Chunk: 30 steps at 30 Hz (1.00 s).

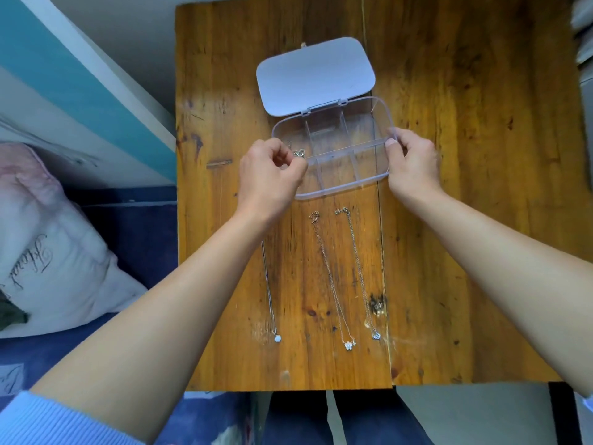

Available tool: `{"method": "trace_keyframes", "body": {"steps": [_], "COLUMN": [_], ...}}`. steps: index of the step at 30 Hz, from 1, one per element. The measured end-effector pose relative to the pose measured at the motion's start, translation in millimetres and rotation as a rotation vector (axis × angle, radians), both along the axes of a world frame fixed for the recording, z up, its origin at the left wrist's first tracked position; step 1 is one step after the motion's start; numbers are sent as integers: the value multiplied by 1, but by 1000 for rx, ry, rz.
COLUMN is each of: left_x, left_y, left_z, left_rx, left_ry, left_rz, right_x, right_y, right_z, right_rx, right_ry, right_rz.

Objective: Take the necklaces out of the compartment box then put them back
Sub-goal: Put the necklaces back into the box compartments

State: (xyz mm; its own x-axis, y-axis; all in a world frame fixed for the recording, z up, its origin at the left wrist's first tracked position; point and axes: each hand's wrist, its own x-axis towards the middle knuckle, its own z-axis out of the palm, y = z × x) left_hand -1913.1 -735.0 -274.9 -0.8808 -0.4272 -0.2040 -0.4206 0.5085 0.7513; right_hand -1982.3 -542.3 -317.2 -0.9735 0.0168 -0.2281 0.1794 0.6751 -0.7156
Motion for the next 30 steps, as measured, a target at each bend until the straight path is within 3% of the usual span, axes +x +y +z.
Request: {"method": "trace_keyframes", "body": {"steps": [5,11,16,22,30], "left_x": [8,19,55,111,101], "left_y": [-3,-6,-10,17,22], "left_z": [-14,-15,-10,-21,-20], "left_rx": [-240,-184,-91,-81,-196], "left_ry": [-92,-54,-2,-110,-61], "left_rz": [-34,-46,71,-84,-205], "right_x": [0,4,66,152,174], "right_y": [1,8,21,22,7], "right_z": [1,7,16,5,-1], "right_rx": [1,-40,70,376,528], "right_ry": [1,-80,159,-132,-146], "right_rz": [19,63,-13,235,285]}}
